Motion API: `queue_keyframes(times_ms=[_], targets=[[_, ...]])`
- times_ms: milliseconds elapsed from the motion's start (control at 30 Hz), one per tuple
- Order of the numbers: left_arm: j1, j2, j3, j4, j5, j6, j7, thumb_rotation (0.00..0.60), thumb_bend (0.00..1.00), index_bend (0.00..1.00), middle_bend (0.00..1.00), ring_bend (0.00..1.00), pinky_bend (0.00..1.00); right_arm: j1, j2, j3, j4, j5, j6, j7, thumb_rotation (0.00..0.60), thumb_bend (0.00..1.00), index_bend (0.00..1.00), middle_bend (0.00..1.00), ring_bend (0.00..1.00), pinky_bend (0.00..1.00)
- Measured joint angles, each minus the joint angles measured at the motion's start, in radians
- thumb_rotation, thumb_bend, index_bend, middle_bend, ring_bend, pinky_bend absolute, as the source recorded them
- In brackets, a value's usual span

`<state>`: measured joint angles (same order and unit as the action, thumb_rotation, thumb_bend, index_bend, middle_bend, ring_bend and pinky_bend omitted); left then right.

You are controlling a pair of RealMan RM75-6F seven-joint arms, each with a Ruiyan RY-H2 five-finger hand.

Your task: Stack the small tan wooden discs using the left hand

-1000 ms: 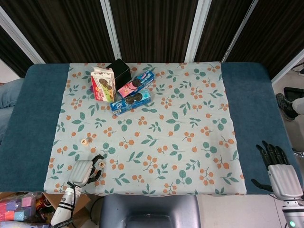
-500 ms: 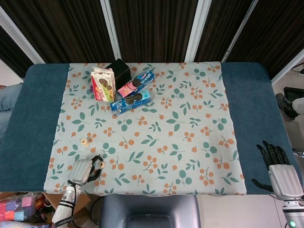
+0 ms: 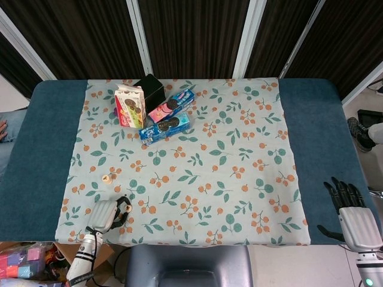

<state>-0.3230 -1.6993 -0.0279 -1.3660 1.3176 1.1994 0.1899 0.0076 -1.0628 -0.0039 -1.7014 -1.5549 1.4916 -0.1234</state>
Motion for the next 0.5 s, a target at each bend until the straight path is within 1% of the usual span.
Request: queue_keyframes(times_ms=[333,433,500], targets=[[0.002,0.002,-0.007,-0.003,0.012,0.007,-0.012,0.6,0.42,0.49,1.0,1.0,1.0,-0.001,0.002,-0.001,0.001,-0.003,0.002,0.004,0.6,0.19,0.0,0.0,0.0,0.0],[0.001,0.008,-0.02,-0.011,0.017,0.018,-0.022,0.6,0.42,0.49,1.0,1.0,1.0,-0.001,0.002,-0.001,0.0,-0.003,0.002,0.004,0.6,0.19,0.0,0.0,0.0,0.0],[-0.001,0.016,-0.037,-0.02,0.018,0.029,-0.033,0.6,0.42,0.49,1.0,1.0,1.0,-0.002,0.002,-0.001,0.001,-0.002,0.003,0.006,0.6,0.19,0.0,0.0,0.0,0.0]])
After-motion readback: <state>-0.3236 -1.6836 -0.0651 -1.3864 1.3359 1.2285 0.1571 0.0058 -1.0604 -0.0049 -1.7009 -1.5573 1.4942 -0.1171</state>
